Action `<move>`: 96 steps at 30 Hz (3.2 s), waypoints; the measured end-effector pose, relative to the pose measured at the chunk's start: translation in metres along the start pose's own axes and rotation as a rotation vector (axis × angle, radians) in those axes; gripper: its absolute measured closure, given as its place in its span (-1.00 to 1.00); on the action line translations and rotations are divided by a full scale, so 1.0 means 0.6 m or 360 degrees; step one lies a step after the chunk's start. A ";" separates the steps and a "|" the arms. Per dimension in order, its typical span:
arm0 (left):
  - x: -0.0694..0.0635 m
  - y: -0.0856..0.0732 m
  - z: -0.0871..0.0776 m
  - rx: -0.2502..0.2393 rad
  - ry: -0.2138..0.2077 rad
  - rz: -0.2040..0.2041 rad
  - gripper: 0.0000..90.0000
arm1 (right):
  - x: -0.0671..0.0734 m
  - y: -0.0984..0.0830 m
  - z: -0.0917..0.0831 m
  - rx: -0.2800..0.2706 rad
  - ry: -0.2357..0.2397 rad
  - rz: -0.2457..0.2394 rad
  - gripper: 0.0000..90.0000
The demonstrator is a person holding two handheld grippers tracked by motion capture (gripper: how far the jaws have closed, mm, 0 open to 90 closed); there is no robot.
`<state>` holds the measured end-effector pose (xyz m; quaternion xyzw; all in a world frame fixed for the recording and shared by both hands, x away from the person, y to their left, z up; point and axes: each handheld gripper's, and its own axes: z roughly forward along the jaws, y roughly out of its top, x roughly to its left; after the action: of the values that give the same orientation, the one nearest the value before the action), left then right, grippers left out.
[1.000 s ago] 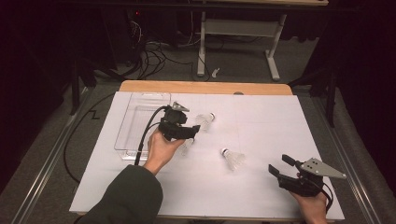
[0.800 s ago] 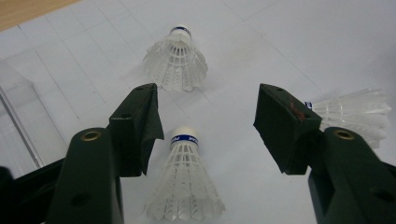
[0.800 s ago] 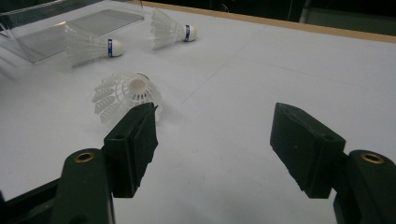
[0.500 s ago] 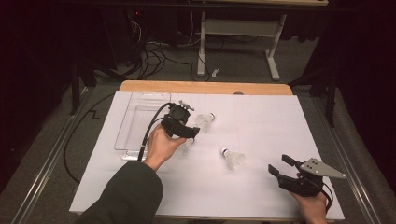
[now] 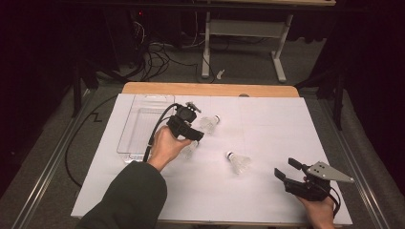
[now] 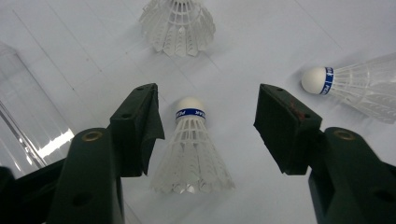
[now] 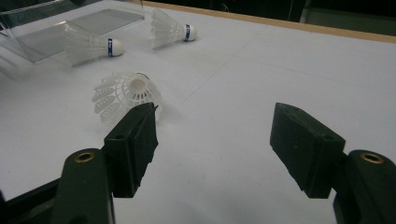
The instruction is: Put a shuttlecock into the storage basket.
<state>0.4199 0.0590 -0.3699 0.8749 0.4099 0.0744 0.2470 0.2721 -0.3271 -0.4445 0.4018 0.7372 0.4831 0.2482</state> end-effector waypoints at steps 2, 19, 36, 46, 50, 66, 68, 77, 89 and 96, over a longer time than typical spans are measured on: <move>0.000 0.001 0.002 0.0018 -0.0007 -0.0002 -0.09 | 0.000 0.000 0.000 0.0000 0.0000 0.0000 -0.28; 0.007 0.020 0.020 0.0223 0.0028 -0.0031 -0.13 | -0.001 0.000 0.002 0.0012 0.0002 0.0006 -0.28; 0.008 0.024 0.046 0.0356 0.0020 -0.0054 -0.17 | 0.000 0.000 0.002 0.0012 0.0004 -0.0008 -0.28; 0.007 0.026 0.071 0.0440 0.0051 -0.0062 -0.18 | 0.000 0.000 0.001 0.0012 0.0006 -0.0008 -0.28; 0.008 0.025 0.078 0.0471 0.0057 -0.0071 -0.18 | 0.001 0.000 0.002 0.0012 0.0008 -0.0010 -0.28; 0.015 0.013 0.099 0.0524 0.0017 -0.0117 -0.11 | 0.001 0.000 0.002 0.0013 0.0007 -0.0012 -0.28; 0.016 0.011 0.101 0.0532 0.0009 -0.0120 -0.08 | 0.001 0.000 0.002 0.0013 0.0006 -0.0012 -0.28; 0.018 0.007 0.108 0.0557 -0.0007 -0.0115 0.10 | 0.001 0.000 0.001 0.0012 0.0004 -0.0012 -0.27; 0.018 0.006 0.105 0.0555 -0.0009 -0.0095 0.33 | 0.001 0.000 0.002 0.0014 0.0002 -0.0015 -0.27; 0.019 0.006 0.103 0.0546 -0.0017 -0.0086 0.43 | 0.001 0.000 0.002 0.0015 0.0003 -0.0013 -0.27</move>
<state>0.4502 0.0430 -0.4225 0.8933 0.4386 -0.0080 0.0982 0.2726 -0.3260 -0.4450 0.3995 0.7414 0.4790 0.2476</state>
